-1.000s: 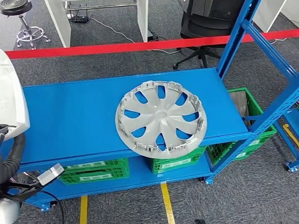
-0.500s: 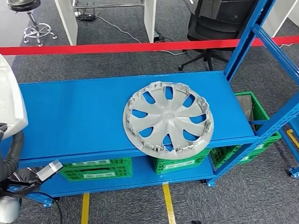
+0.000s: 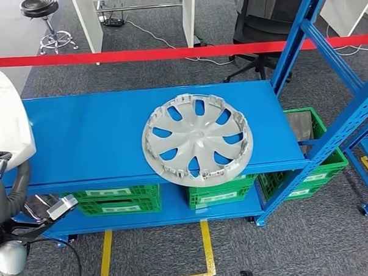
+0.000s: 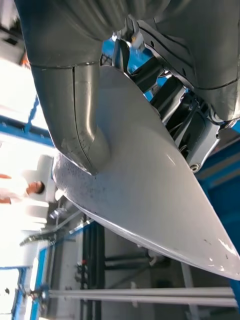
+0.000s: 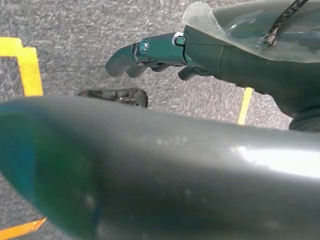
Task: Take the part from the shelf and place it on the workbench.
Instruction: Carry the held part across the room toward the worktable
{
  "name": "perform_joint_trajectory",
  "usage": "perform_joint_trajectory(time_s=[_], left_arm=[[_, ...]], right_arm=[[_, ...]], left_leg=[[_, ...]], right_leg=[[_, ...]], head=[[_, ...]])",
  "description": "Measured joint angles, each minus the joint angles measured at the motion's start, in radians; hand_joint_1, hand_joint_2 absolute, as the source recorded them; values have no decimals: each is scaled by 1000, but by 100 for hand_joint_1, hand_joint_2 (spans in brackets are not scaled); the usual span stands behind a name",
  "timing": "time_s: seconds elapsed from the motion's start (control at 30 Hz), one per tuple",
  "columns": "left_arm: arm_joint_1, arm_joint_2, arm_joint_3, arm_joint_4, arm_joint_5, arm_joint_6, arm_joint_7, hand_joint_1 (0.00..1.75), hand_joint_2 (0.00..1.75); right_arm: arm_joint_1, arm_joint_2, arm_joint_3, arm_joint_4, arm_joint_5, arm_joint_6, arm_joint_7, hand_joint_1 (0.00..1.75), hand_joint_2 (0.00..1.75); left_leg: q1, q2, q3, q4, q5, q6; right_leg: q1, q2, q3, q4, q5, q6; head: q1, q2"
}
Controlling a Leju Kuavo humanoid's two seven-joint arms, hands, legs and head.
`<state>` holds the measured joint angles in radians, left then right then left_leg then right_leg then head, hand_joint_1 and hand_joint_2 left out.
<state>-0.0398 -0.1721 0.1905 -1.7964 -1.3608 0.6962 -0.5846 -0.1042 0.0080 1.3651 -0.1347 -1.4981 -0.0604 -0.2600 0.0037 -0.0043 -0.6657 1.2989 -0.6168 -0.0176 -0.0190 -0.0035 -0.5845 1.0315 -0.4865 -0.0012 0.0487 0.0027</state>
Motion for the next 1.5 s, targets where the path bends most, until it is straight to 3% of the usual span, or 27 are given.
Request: perform_joint_trajectory(time_s=[0.03,0.1,0.17,0.2,0.3,0.33,0.4,0.47,0.5,0.53,0.57,0.63,0.7,0.73,0.8,0.83,0.9,0.97,1.0,1.03,1.1,1.13,1.2,1.27,1.33,1.4,1.5], left_arm=[[0,3,-3,2,-3,0,7,175,175],[-1,11,-12,5,-10,0,20,175,175],[-3,18,-21,6,-17,0,28,175,175],[-4,20,-25,6,-18,0,31,175,175],[-5,26,-33,8,-21,0,41,175,175],[-6,28,-37,9,-24,0,45,175,175],[-9,32,-48,12,-28,1,52,175,175],[-9,34,-56,16,-31,1,57,175,175],[-8,36,-59,18,-31,1,60,175,175],[-7,38,-63,21,-31,1,62,175,175],[-6,40,-66,23,-31,1,64,175,175],[-3,45,-71,27,-32,1,69,175,175],[-1,51,-75,30,-34,1,76,175,175],[0,53,-77,30,-36,1,78,175,175],[0,57,-79,31,-37,1,81,175,175],[1,59,-80,31,-38,1,81,175,175],[3,65,-83,32,-39,1,82,175,175],[4,68,-84,33,-39,2,82,175,175],[5,69,-85,34,-39,2,82,175,175],[5,70,-86,35,-39,2,83,175,175],[6,73,-89,38,-40,2,87,175,175],[6,75,-92,39,-40,2,90,175,175],[4,78,-97,41,-40,2,98,175,175],[2,81,-100,43,-40,2,104,175,175],[1,83,-105,45,-37,2,109,175,175],[0,86,-111,47,-31,2,111,175,175],[-1,88,-117,52,-20,2,111,175,175]], right_arm=[[0,0,-2,0,0,0,0,0,0],[-1,0,-5,0,0,0,2,0,0],[-2,1,-6,0,0,1,3,0,0],[-2,1,-7,0,0,1,3,0,0],[-1,1,-9,0,0,3,4,0,0],[0,1,-11,0,0,3,5,0,0],[0,1,-16,0,0,3,4,0,0],[0,0,-20,0,0,3,4,0,0],[0,0,-22,0,0,2,3,0,0],[0,0,-23,0,0,2,3,0,0],[0,-1,-23,0,0,1,2,0,0],[-2,-1,-25,0,0,0,-2,0,0],[-5,-2,-27,0,0,-2,-5,0,0],[-6,-2,-28,0,0,-3,-6,0,0],[-5,-2,-29,0,0,-3,-6,0,0],[-5,-2,-29,0,0,-4,-6,0,0],[-5,-3,-29,1,0,-4,-6,0,0],[-6,-3,-30,1,0,-3,-7,0,0],[-5,-3,-30,1,0,-2,-7,0,0],[-5,-3,-30,1,0,-2,-7,0,0],[-5,-4,-30,1,0,-3,-9,0,0],[-5,-4,-30,1,0,-4,-10,0,0],[-6,-4,-30,1,0,-4,-15,0,0],[-7,-4,-30,1,1,-6,-19,0,0],[-6,-4,-29,1,2,-12,-18,0,0],[-4,-4,-28,1,3,-21,-12,0,0],[-4,-5,-19,1,8,-40,11,0,0]], left_leg=[[0,0,27,-33,22,3],[-2,0,115,-171,71,15],[-7,1,176,-277,86,25],[-10,1,183,-295,83,27],[-12,2,172,-305,101,36],[-10,4,167,-310,111,41],[-6,7,148,-318,134,52],[-8,8,121,-316,153,57],[-8,8,107,-315,163,57],[-9,8,92,-313,172,57],[-9,8,78,-310,181,55],[-9,7,54,-302,196,48],[-11,7,39,-293,208,39],[-11,7,35,-290,214,34],[-10,6,32,-289,228,24],[-9,6,28,-286,224,19],[-6,5,12,-238,161,6],[-2,5,-16,-116,55,-4],[0,5,-26,-53,23,-6],[1,5,-26,-10,12,-8],[2,5,25,-39,51,-6],[2,5,72,-103,77,-3],[-1,4,161,-242,91,6],[-8,3,189,-303,81,15],[-10,5,178,-310,97,28],[-7,8,159,-318,120,42],[-8,10,117,-319,154,55]], right_leg=[[2,-1,-7,0,6,0],[5,-1,-16,0,17,2],[7,-2,-24,0,27,7],[7,-2,-27,-1,33,11],[3,-3,-32,-5,47,27],[3,-2,-39,-1,38,32],[3,1,-65,59,-30,39],[3,2,-101,180,-116,43],[3,2,-109,231,-134,45],[3,2,-105,256,-130,46],[3,2,-83,247,-106,47],[3,2,5,132,-57,45],[5,5,92,1,-59,41],[7,6,110,-33,-71,38],[9,6,107,-43,-69,29],[9,4,99,-42,-63,21],[6,-1,84,-44,-44,4],[6,-4,64,-41,-22,-3],[7,-5,51,-39,-13,-3],[7,-6,37,-35,-4,-3],[7,-7,8,-25,10,-1],[7,-7,-3,-19,15,0],[9,-6,-19,-12,27,7],[8,-6,-28,-13,43,19],[5,-5,-35,-16,54,32],[4,-2,-53,14,9,43],[4,1,-89,172,-131,49]], head=[[0,0],[0,0],[1,0],[1,0],[0,0],[1,0],[5,0],[9,0],[9,0],[9,0],[9,0],[9,0],[9,0],[8,0],[8,0],[8,0],[5,0],[3,0],[3,0],[3,0],[3,0],[3,0],[3,0],[4,0],[4,0],[6,0],[11,0]])
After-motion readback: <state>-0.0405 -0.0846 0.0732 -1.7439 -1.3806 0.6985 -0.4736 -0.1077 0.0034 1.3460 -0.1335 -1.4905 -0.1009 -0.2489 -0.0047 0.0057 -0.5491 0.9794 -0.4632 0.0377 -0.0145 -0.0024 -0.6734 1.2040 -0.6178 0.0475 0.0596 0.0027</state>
